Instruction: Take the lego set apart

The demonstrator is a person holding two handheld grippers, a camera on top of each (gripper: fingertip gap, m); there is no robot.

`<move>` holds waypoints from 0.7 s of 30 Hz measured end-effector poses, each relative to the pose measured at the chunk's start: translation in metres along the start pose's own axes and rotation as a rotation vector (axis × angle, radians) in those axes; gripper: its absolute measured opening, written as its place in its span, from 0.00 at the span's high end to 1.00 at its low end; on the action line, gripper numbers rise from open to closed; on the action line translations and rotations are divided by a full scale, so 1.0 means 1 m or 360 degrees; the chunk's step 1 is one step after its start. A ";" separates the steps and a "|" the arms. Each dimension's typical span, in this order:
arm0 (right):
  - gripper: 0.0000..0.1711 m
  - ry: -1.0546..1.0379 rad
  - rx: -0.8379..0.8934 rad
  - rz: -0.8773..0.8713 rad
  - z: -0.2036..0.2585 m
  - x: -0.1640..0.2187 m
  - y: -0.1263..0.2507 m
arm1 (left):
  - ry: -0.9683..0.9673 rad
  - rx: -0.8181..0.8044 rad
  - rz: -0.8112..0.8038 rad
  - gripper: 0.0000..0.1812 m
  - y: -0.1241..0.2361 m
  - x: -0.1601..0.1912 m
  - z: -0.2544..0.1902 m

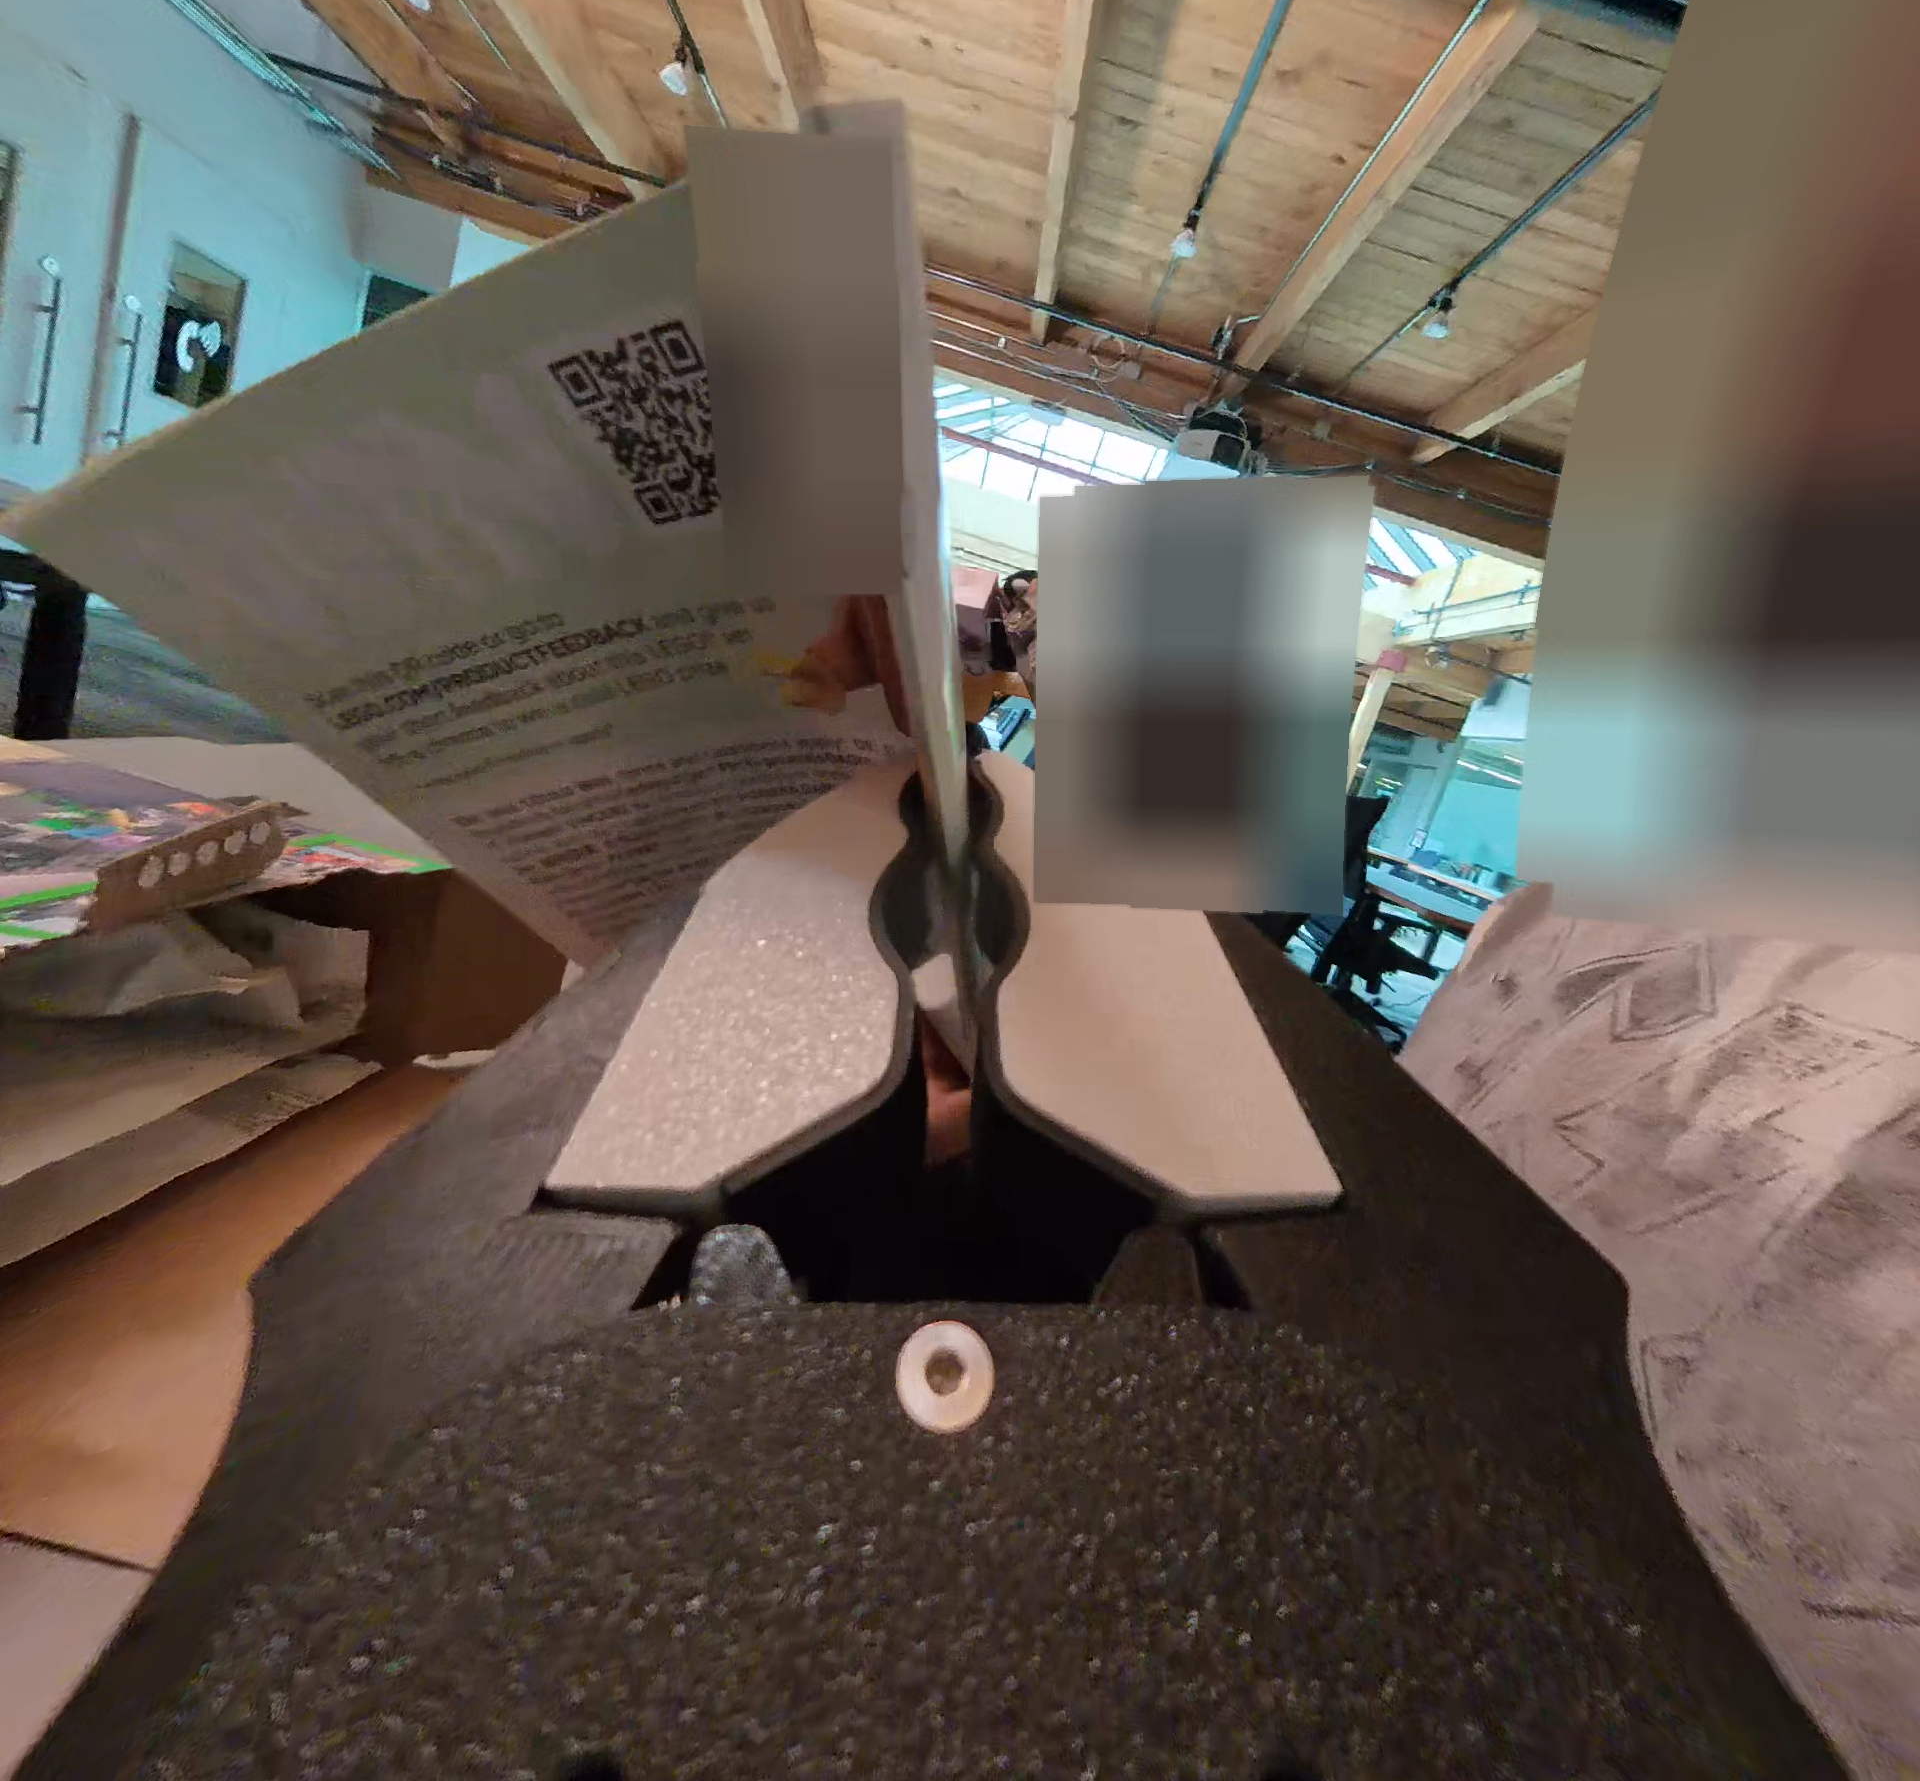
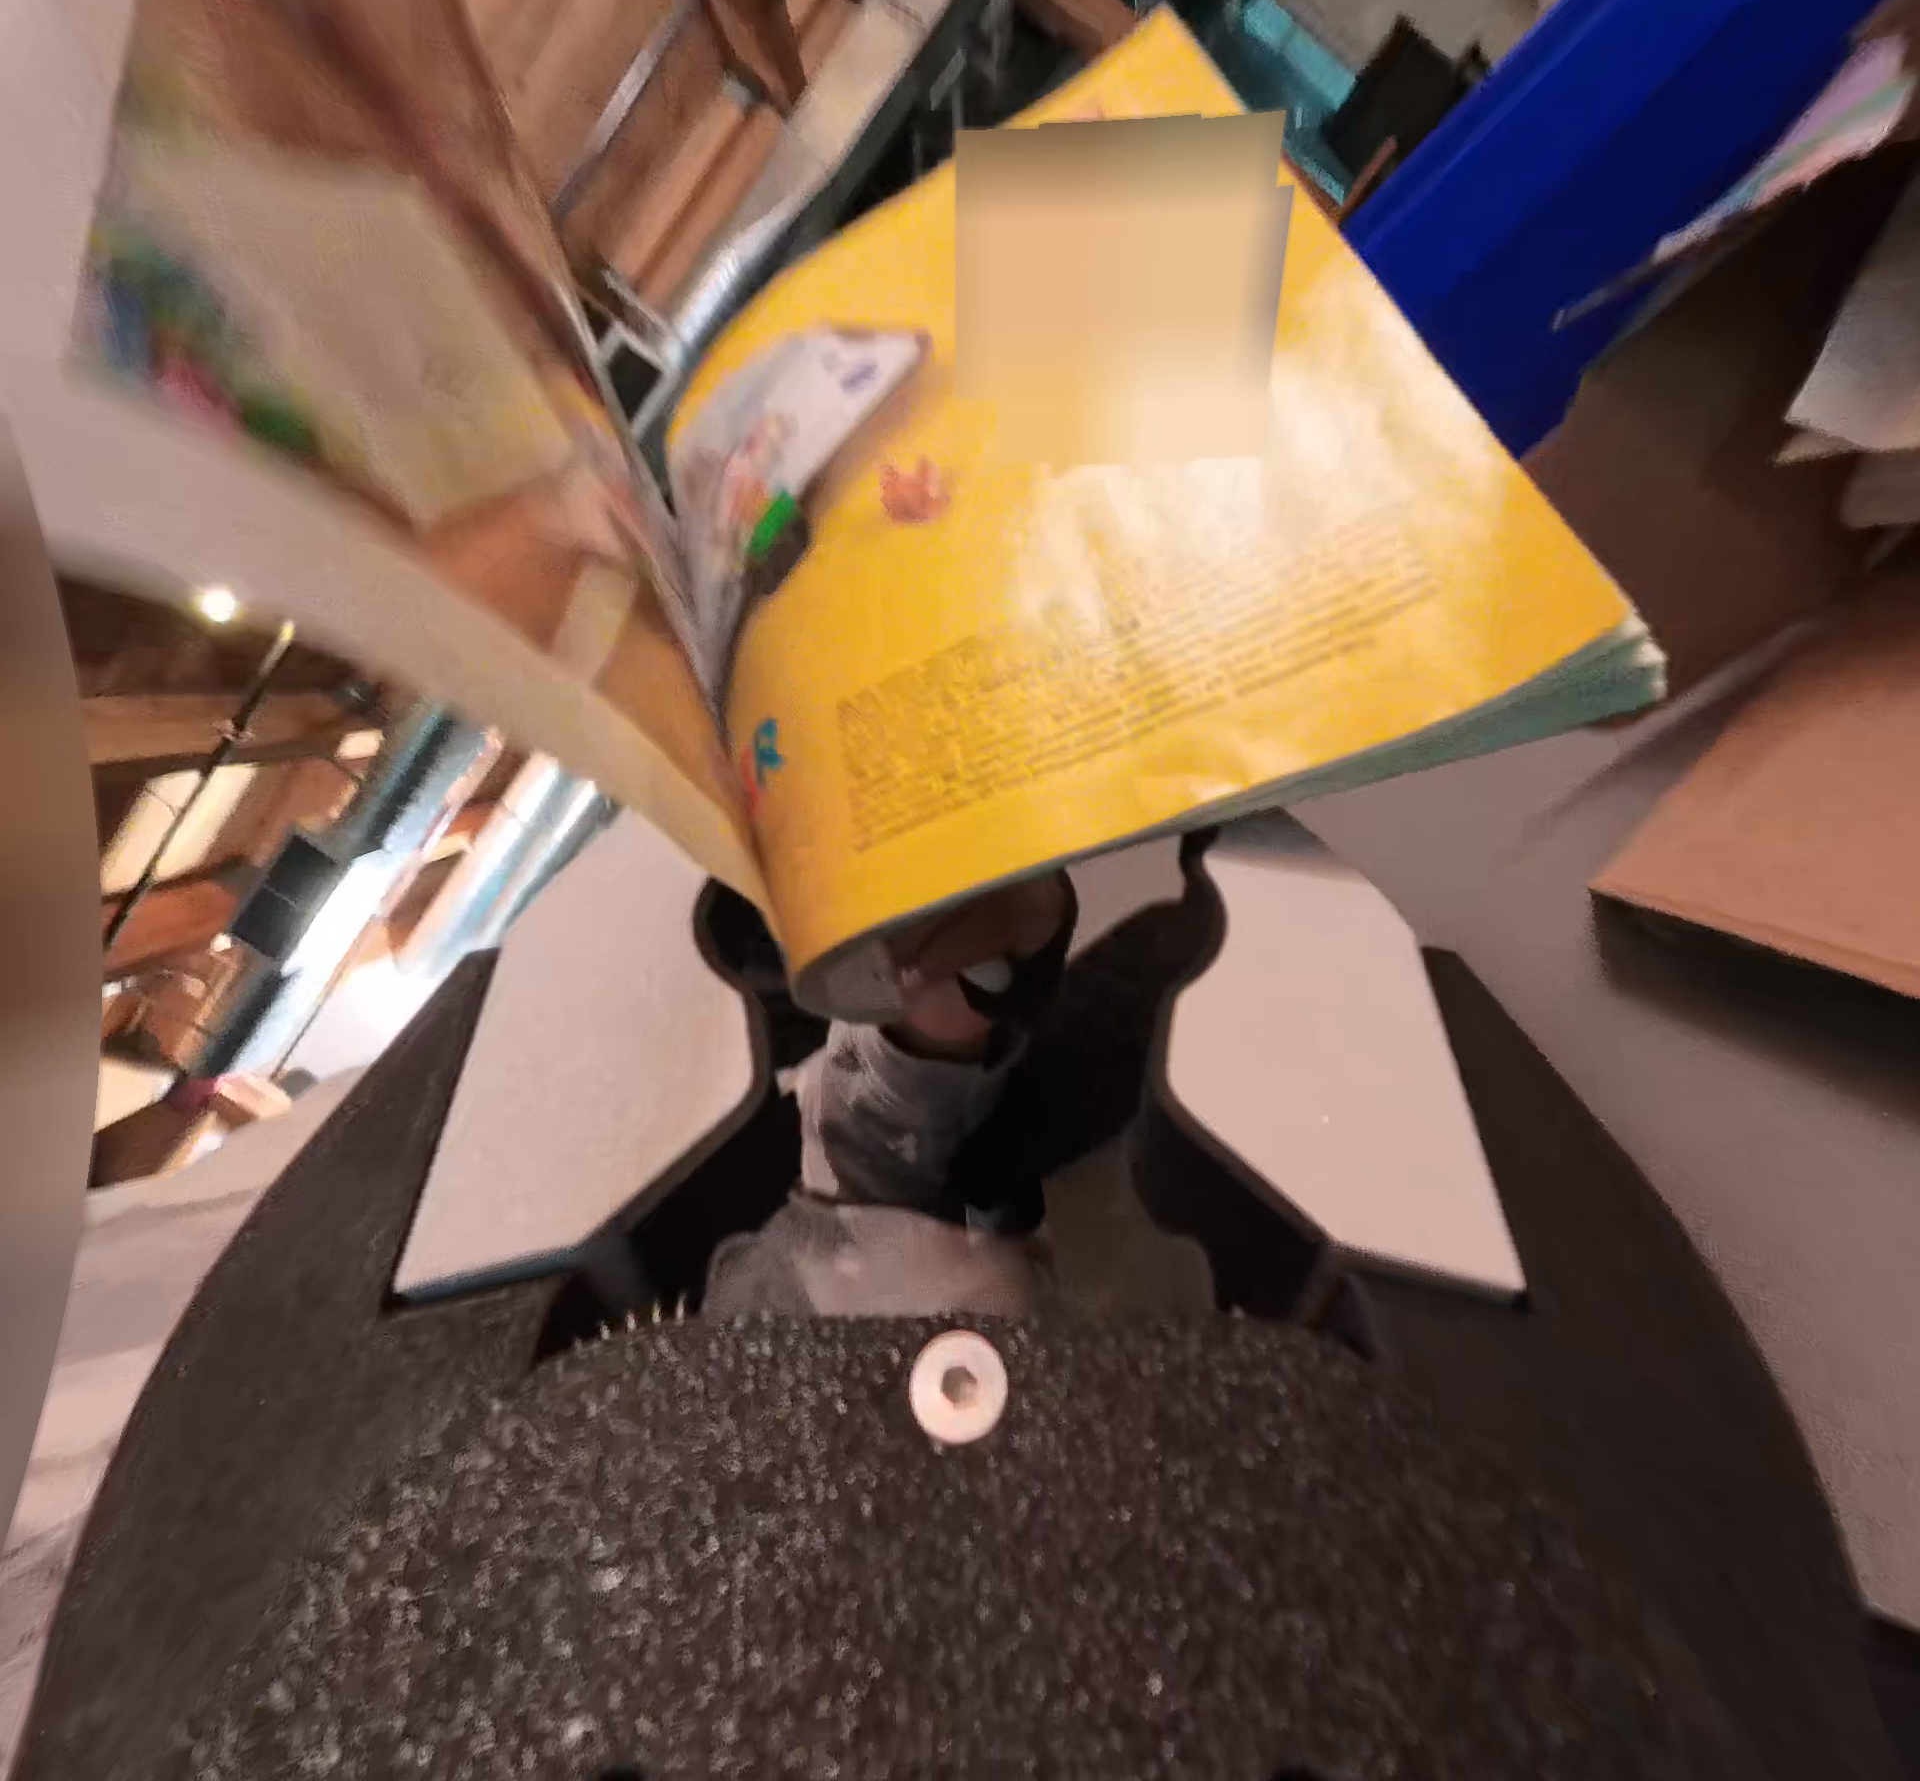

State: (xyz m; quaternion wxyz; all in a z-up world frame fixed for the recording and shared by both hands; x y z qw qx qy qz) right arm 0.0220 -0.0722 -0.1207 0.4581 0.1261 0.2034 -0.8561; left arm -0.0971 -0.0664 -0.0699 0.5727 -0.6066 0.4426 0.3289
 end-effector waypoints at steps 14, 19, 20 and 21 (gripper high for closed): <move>0.51 -0.0466 -0.0536 0.0056 0.025 0.040 -0.043 | -0.0097 0.0120 -0.0316 0.97 0.016 -0.023 -0.011; 0.61 -0.0333 -0.0587 -0.0201 0.034 0.002 -0.024 | -0.0047 0.0111 -0.0216 0.97 0.011 -0.003 -0.005; 0.66 -0.0263 -0.0546 -0.0255 0.033 -0.007 -0.018 | -0.0021 0.0071 -0.0179 0.98 0.010 0.003 -0.001; 0.69 -0.0184 -0.0498 -0.0263 0.033 -0.012 -0.013 | -0.0005 0.0032 -0.0151 0.97 0.010 0.010 0.002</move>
Point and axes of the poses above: each gripper's, where its closed fingertips meet, y back along the fingers, x out of its underside, z = x × y across the jaws, the point moved 4 cm from there along y, back along the fingers, and after that the axes turned 11 degrees about -y, right-handed, at the moved point
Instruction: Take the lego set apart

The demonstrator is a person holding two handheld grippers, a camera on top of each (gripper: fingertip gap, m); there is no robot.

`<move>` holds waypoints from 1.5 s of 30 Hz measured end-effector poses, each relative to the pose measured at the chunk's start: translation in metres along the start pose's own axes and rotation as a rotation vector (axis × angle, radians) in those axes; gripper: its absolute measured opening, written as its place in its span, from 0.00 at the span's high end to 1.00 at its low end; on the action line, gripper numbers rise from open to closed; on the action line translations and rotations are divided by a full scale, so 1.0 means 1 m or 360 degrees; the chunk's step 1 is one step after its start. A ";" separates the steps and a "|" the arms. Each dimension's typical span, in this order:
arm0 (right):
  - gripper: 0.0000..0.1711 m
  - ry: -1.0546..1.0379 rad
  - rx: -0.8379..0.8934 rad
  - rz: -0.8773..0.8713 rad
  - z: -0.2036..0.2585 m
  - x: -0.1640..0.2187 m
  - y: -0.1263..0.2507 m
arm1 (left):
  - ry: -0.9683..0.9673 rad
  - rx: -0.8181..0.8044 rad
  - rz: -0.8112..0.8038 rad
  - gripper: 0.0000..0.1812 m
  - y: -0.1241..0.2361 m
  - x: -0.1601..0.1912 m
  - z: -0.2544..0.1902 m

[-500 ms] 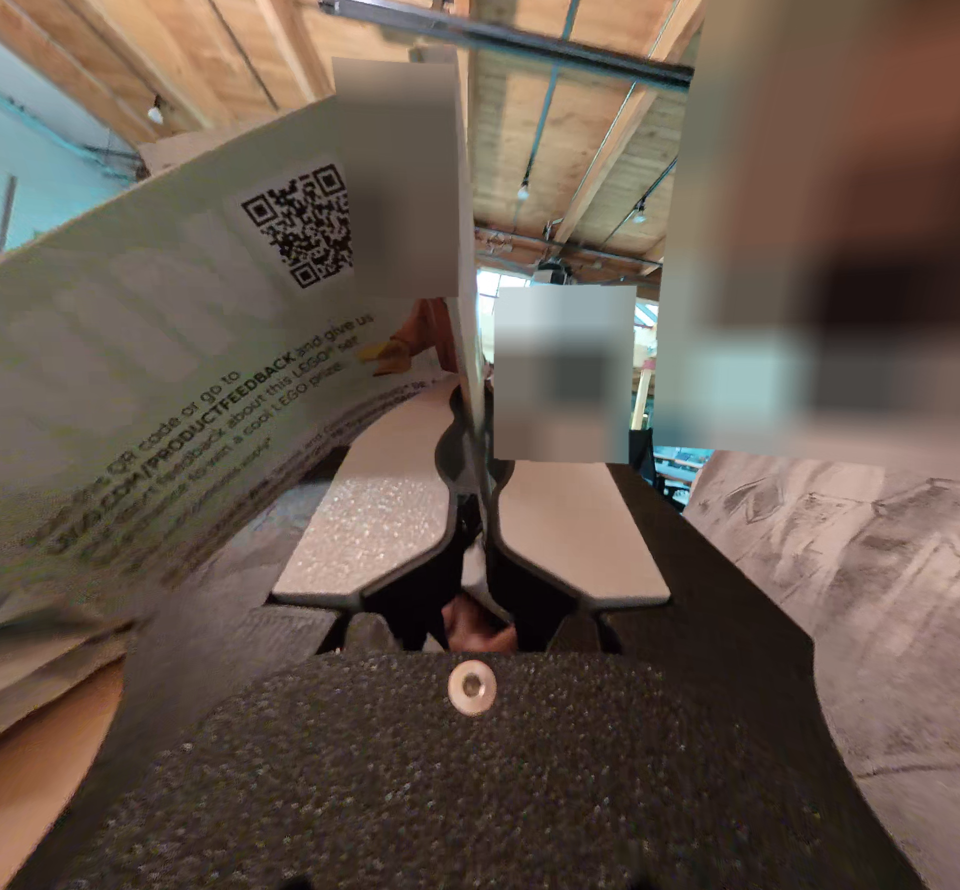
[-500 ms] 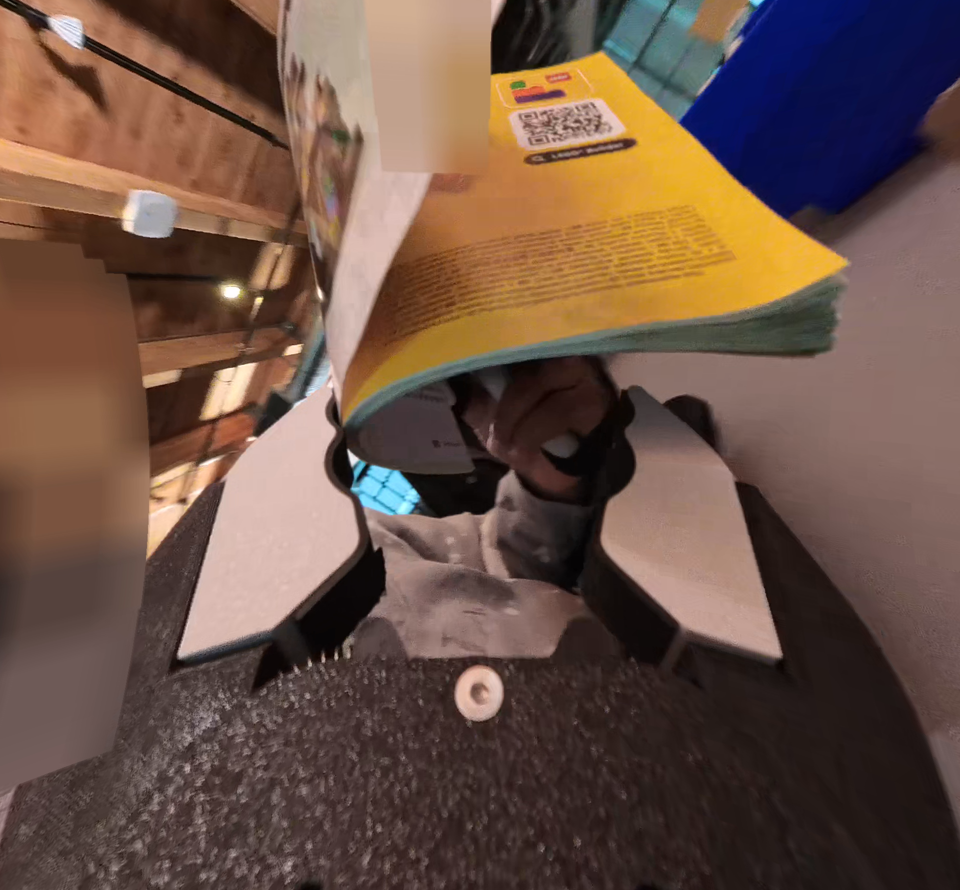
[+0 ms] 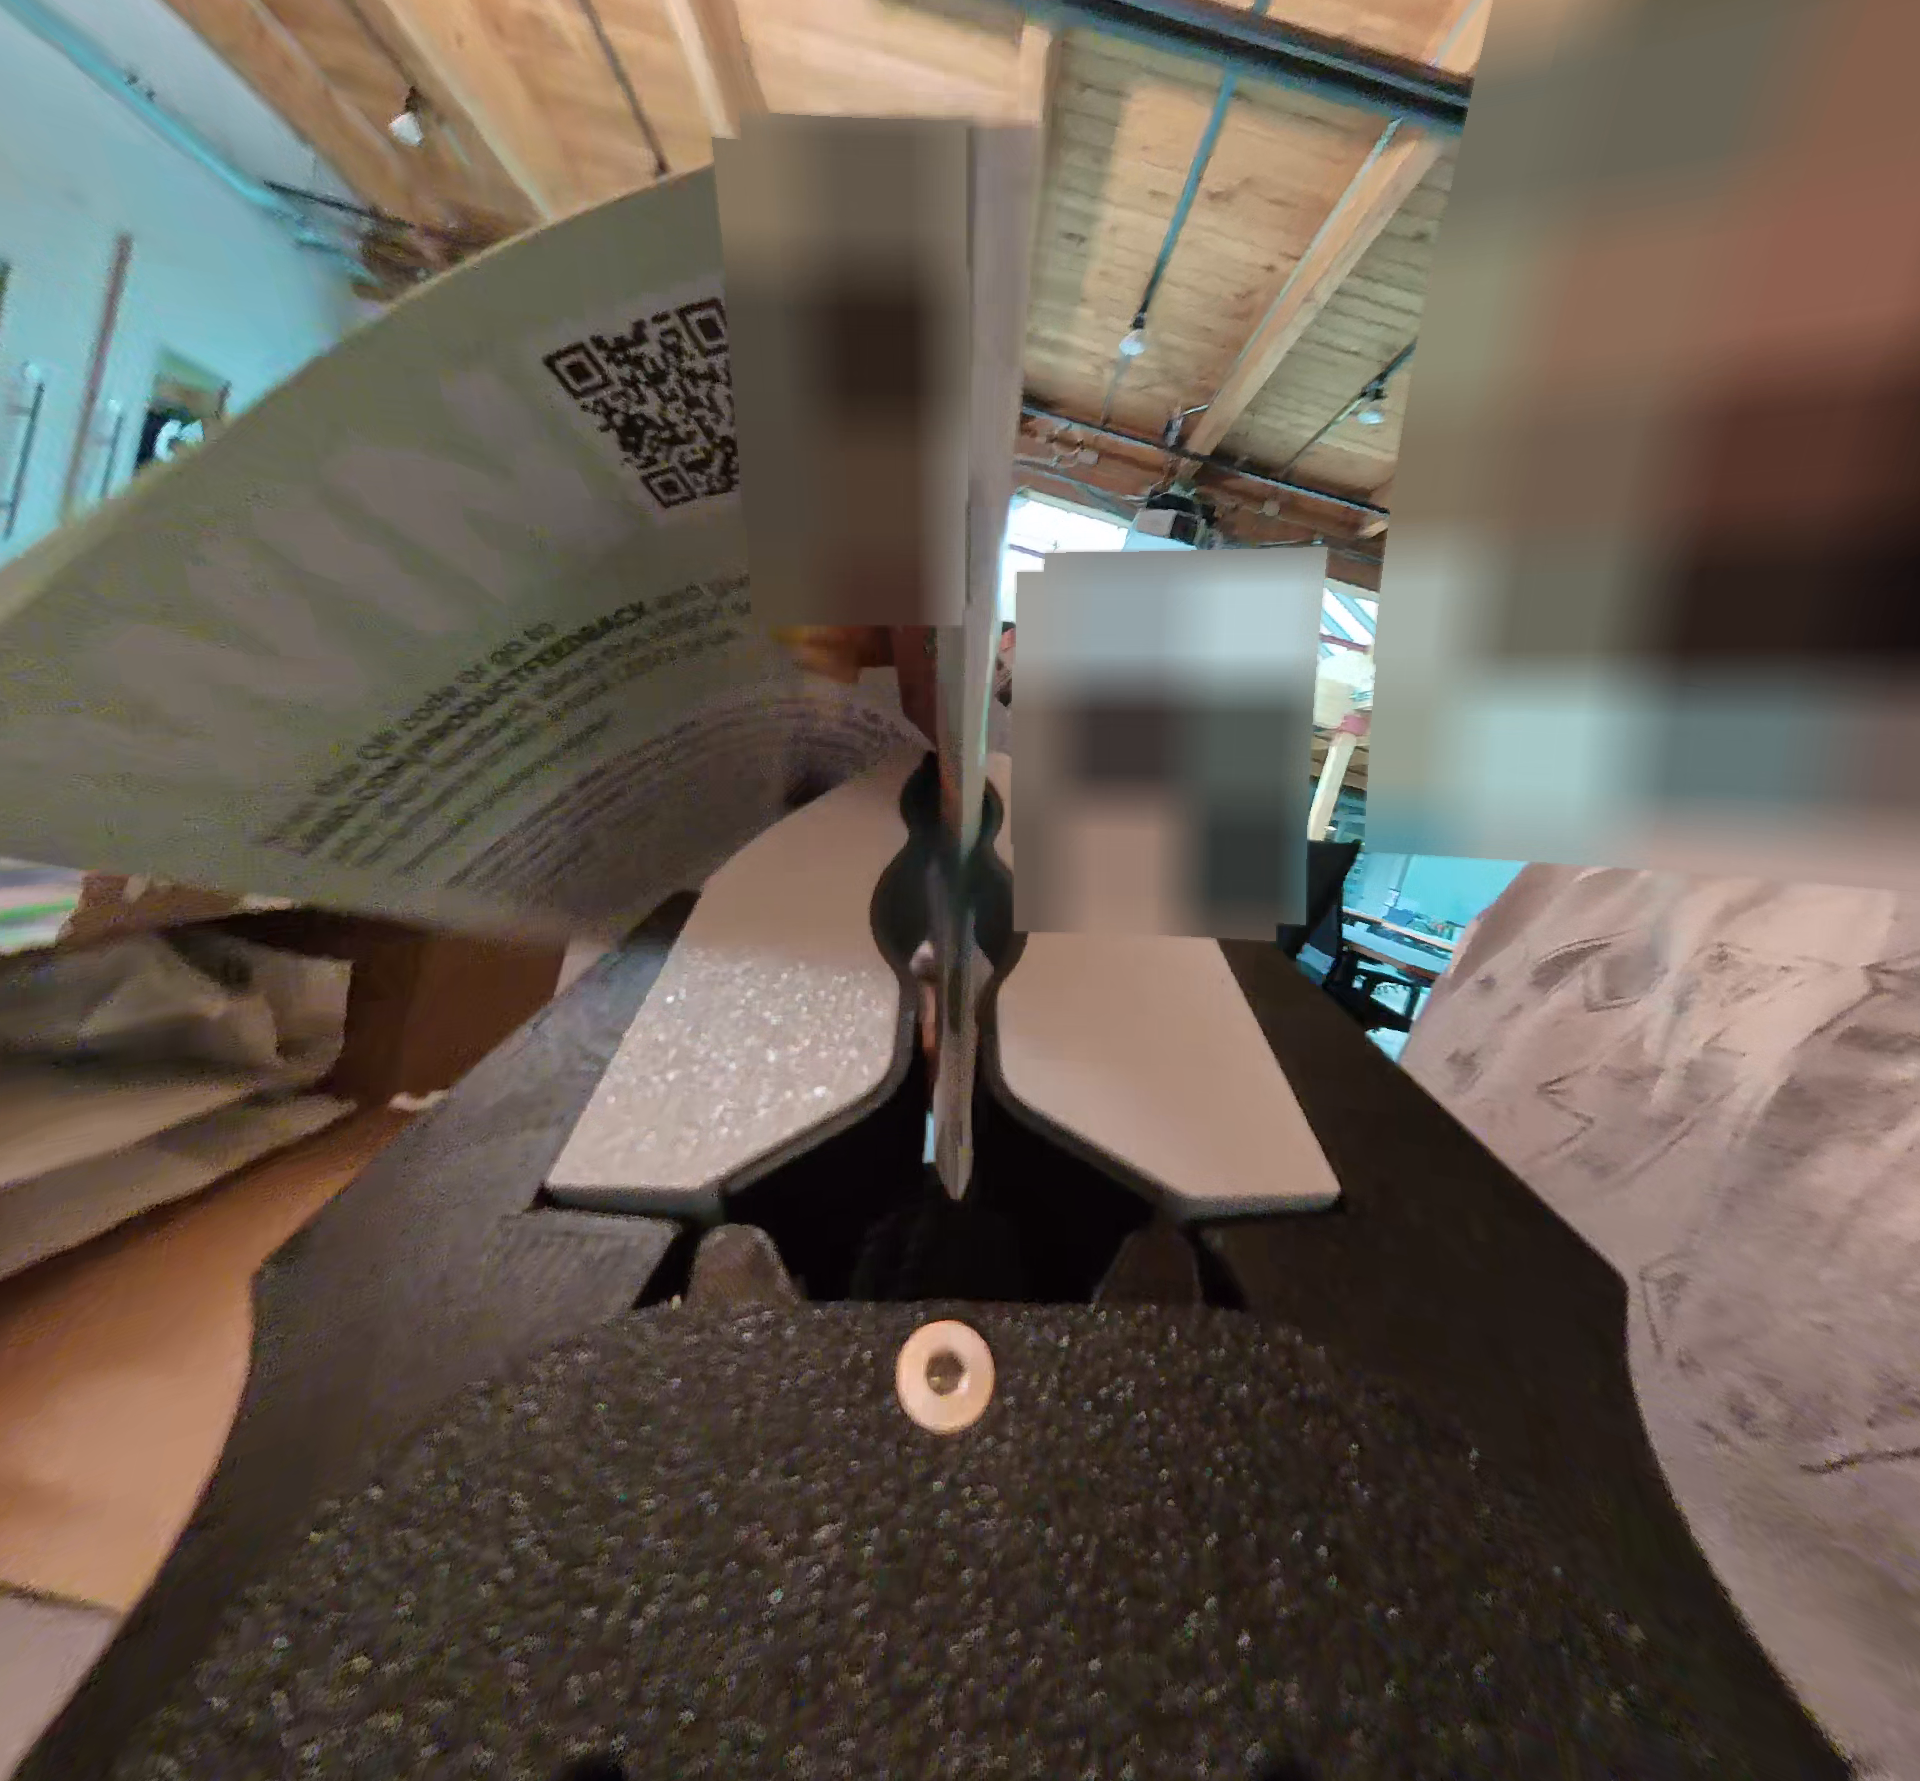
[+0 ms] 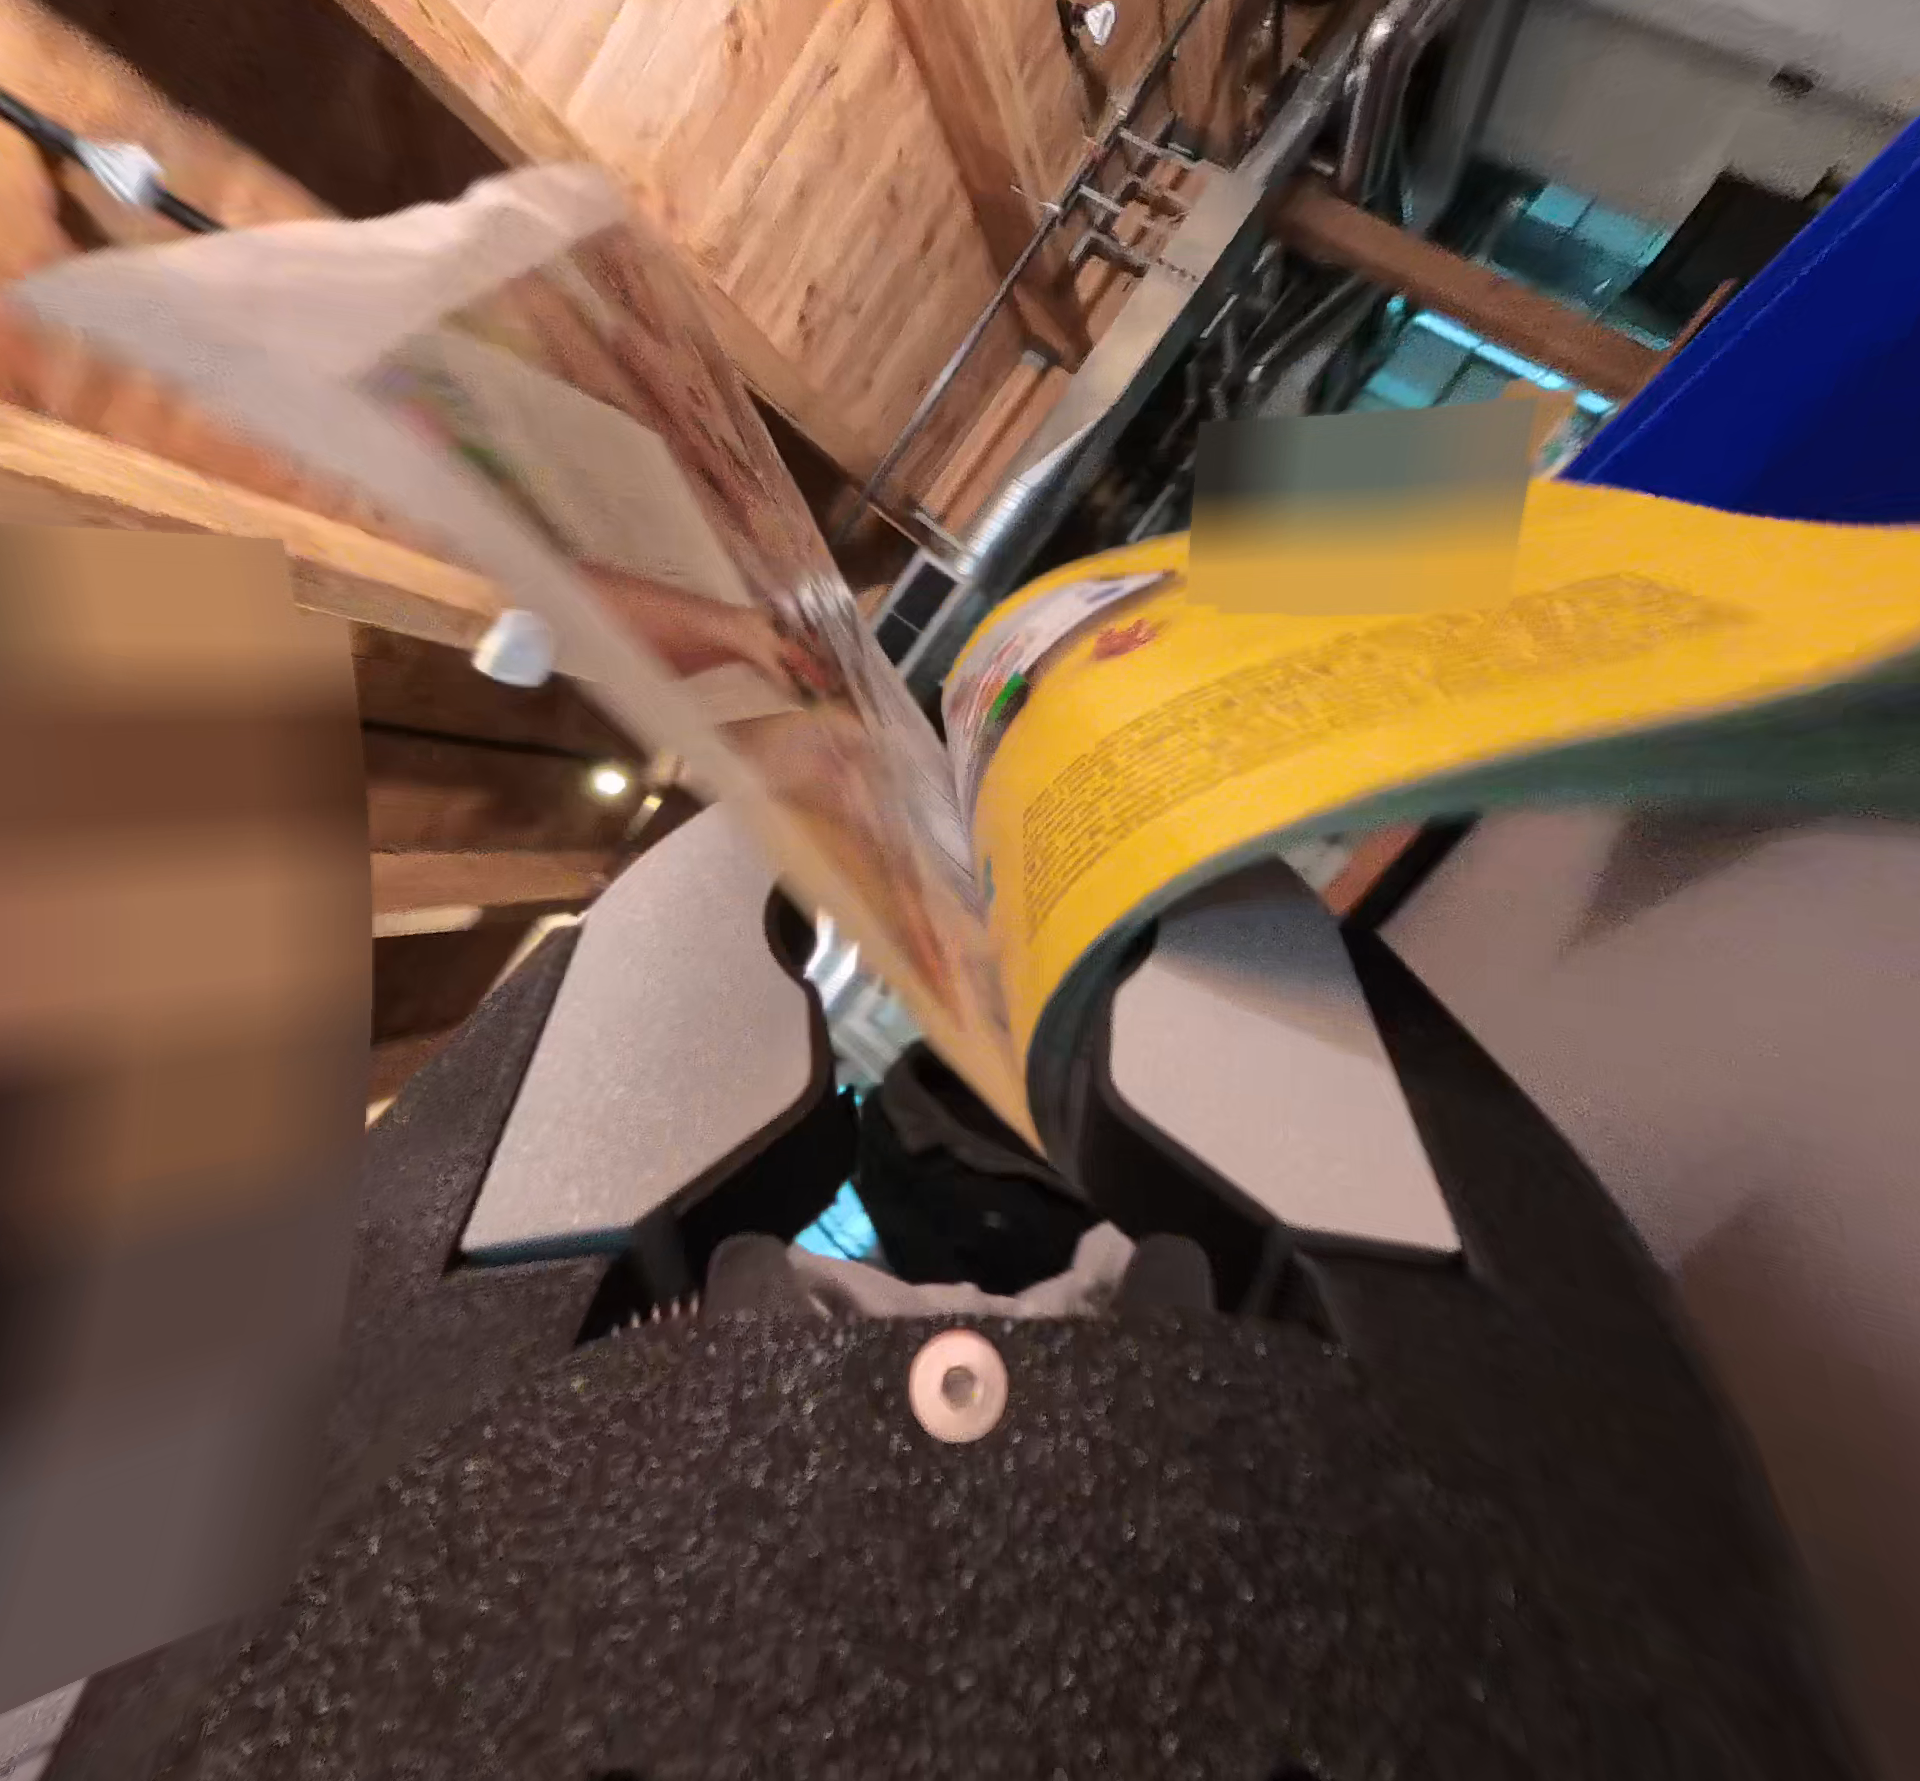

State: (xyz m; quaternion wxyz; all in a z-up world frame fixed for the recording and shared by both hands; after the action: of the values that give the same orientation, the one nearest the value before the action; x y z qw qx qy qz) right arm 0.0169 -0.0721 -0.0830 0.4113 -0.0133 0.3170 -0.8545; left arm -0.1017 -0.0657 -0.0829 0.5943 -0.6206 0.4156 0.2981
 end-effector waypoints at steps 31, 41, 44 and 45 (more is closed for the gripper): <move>0.90 0.0430 0.1459 0.0767 -0.094 -0.065 0.101 | 0.0488 -0.0480 0.1703 0.97 0.008 0.120 0.097; 0.88 0.0398 0.1505 0.0768 -0.099 -0.082 0.101 | 0.1053 -0.0458 0.1423 0.98 0.003 0.120 0.118; 0.86 0.0316 0.1481 0.0773 -0.104 -0.082 0.103 | 0.1087 -0.0487 0.1383 0.98 0.004 0.119 0.125; 0.86 0.0316 0.1498 0.0788 -0.106 -0.080 0.105 | 0.1109 -0.0492 0.1367 0.98 0.005 0.119 0.126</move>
State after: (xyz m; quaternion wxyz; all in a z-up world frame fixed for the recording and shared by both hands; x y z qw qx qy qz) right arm 0.1127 -0.0070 -0.2070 0.5300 0.3285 -0.0690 -0.7788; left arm -0.0336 0.0395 -0.2025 0.1500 -0.5375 0.7534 0.3479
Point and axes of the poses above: each gripper's, where its closed fingertips meet, y back along the fingers, x out of its underside, z = x × y across the jaws, the point moved 4 cm from there along y, back along the fingers, and after that the axes turned 11 degrees about -y, right-handed, at the moved point
